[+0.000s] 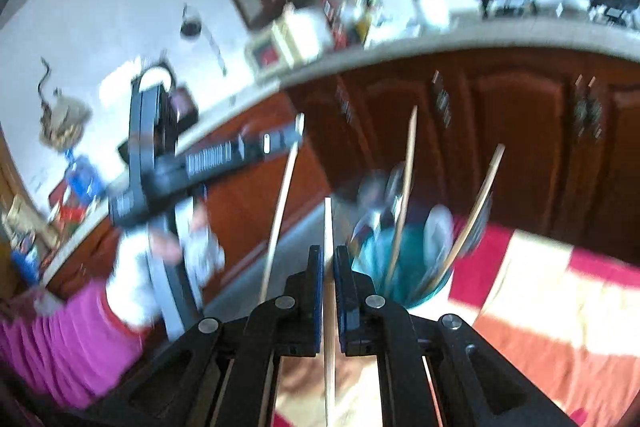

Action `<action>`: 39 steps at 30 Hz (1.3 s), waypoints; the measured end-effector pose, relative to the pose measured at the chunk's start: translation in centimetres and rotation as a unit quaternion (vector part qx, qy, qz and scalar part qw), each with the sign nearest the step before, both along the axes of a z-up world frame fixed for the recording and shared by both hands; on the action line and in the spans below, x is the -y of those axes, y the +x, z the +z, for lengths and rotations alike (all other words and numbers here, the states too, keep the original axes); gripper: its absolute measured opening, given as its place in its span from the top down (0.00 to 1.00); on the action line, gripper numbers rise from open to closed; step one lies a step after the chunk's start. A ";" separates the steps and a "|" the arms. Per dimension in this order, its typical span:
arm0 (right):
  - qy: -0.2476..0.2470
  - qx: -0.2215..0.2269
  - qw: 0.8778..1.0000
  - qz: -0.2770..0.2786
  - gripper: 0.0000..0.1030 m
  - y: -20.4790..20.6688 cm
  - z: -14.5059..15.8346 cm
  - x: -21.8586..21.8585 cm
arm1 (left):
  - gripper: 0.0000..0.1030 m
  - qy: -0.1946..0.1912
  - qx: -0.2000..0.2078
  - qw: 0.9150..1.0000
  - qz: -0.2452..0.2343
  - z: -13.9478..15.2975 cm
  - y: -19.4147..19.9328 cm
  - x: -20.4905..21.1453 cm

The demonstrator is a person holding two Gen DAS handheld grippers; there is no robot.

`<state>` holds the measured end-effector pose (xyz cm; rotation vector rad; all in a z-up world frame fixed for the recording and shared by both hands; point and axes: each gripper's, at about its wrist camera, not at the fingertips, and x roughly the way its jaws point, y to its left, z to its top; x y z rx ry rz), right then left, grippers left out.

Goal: Organize utensils
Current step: 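Lift both held chopsticks and carry them over the cup, then lower both chopsticks into the cup and open both grippers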

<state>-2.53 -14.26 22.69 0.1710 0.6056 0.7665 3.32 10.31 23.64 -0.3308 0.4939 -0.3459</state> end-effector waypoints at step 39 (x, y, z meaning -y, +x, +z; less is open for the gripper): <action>-0.004 0.022 0.991 -0.135 0.95 3.5 -5.3 -0.8 | 0.93 0.128 0.027 0.990 0.051 -7.5 2.8 7.0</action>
